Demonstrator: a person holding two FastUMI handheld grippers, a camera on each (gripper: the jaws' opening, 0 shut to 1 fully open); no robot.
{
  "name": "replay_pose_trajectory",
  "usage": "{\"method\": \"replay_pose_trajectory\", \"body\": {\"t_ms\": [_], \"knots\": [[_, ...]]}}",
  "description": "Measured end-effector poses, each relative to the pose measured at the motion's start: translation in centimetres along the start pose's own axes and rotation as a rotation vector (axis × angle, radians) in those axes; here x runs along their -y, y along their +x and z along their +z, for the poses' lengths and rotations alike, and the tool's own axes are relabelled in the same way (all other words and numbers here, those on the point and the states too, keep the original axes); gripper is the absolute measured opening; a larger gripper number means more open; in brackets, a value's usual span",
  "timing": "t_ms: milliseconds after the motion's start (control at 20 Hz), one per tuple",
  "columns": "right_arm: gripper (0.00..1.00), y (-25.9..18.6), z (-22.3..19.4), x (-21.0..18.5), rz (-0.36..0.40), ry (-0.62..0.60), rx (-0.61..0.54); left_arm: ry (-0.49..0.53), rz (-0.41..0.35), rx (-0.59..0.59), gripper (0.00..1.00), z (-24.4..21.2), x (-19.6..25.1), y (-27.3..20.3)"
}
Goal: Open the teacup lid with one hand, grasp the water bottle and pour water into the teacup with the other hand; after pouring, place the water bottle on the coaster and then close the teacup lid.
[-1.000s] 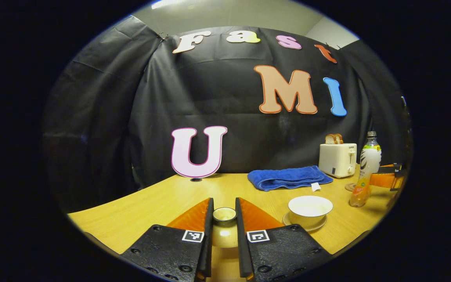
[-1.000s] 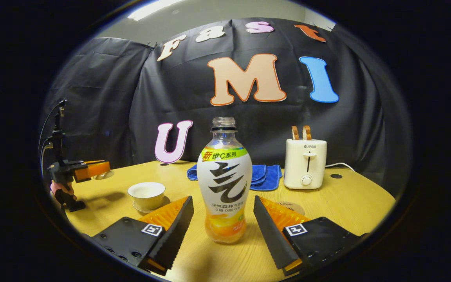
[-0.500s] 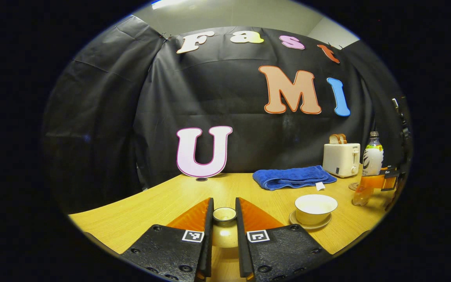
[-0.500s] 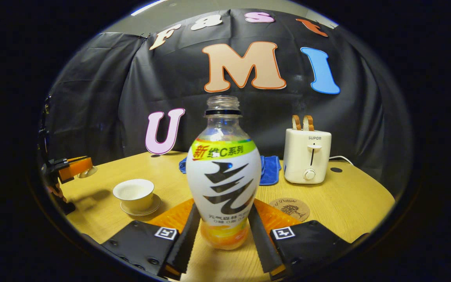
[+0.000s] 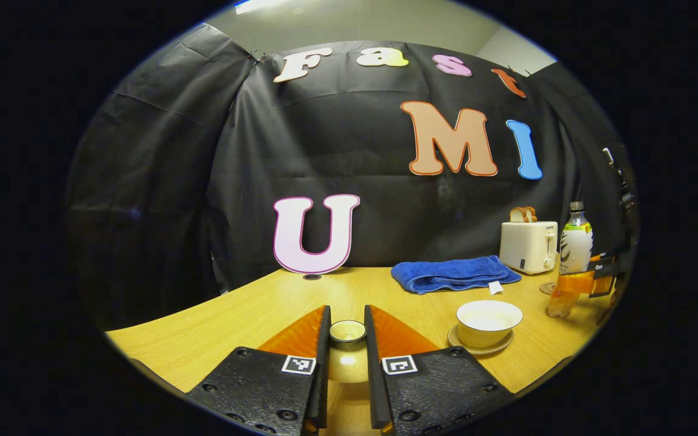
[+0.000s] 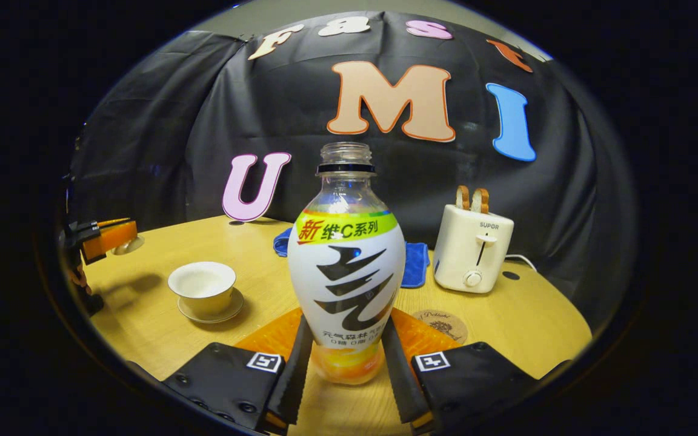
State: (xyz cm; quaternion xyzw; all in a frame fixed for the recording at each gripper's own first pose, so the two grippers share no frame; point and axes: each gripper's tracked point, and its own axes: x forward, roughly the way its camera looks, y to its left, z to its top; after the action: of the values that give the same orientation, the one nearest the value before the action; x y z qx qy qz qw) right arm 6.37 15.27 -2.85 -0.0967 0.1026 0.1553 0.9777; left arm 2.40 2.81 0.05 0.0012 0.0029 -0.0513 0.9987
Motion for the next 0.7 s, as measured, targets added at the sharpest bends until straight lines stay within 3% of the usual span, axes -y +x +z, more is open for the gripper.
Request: {"method": "replay_pose_trajectory", "body": {"t_ms": [350,700], "knots": [[0.65,-0.6,5.1,1.7,-0.082,-0.281,0.078,-0.001,-0.001,0.001,0.25,-0.1,0.0,0.1],[0.64,-0.2,7.4,1.3,-0.116,-0.602,0.1,-0.002,-0.005,0.003,0.25,-0.2,0.1,0.1]]}}
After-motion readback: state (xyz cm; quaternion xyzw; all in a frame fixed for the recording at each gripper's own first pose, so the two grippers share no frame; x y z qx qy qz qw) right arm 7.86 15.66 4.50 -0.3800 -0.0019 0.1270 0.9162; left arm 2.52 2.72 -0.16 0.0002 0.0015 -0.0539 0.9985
